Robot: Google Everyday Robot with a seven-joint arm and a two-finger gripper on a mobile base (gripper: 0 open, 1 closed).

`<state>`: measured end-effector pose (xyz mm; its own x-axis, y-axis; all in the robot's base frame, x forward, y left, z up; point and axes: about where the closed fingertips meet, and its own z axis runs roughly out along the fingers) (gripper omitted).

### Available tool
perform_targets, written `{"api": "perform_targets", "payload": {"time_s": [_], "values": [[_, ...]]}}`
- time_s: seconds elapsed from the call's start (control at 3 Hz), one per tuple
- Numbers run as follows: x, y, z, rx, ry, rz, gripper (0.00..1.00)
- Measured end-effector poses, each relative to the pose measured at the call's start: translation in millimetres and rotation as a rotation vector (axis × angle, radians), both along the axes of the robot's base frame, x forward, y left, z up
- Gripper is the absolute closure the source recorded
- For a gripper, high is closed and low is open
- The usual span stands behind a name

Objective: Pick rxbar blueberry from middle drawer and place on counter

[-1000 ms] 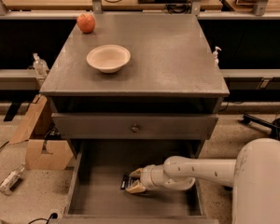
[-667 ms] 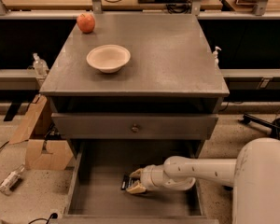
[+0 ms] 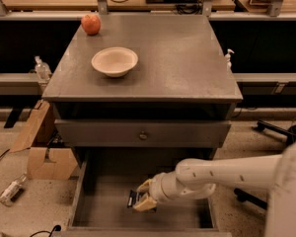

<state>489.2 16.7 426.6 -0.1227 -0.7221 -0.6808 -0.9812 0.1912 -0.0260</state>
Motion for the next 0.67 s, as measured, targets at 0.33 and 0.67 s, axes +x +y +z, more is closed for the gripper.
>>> {"api": "perform_targets", "payload": {"time_s": [0.33,0.67], "values": [[-33,-25,62,-0.025,0.042,-0.028,1.00],[-79,-58,130,-0.044,0.142,-0.130,1.00]]}}
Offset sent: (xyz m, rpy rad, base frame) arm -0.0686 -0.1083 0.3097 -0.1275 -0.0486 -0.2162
